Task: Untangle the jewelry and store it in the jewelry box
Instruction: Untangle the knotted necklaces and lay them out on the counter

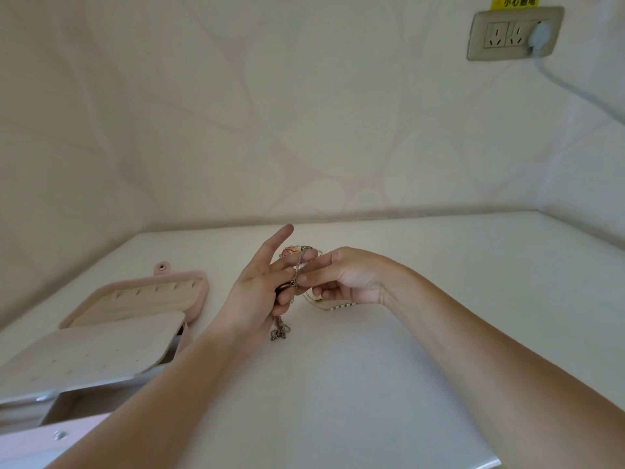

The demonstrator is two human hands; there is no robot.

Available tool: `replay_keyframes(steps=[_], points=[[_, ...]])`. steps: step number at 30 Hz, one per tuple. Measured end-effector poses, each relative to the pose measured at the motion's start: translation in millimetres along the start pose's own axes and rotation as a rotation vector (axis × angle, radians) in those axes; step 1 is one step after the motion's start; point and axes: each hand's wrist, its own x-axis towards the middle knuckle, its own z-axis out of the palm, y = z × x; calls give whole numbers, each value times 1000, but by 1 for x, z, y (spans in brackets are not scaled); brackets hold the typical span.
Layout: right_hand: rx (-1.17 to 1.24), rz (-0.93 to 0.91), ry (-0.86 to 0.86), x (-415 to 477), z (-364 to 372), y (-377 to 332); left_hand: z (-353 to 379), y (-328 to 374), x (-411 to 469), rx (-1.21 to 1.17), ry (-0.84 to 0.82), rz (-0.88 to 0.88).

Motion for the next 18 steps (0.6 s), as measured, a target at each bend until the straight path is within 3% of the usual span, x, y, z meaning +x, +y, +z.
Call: replay_keyframes(steps=[7, 12, 18], points=[[148, 30, -108, -1, 0, -3, -3, 4, 1, 14, 12, 25], [183, 39, -58, 0, 0, -2, -3, 3, 1, 49, -2, 24], [251, 26, -8, 3, -7, 0, -6, -4, 4, 59, 114, 50]])
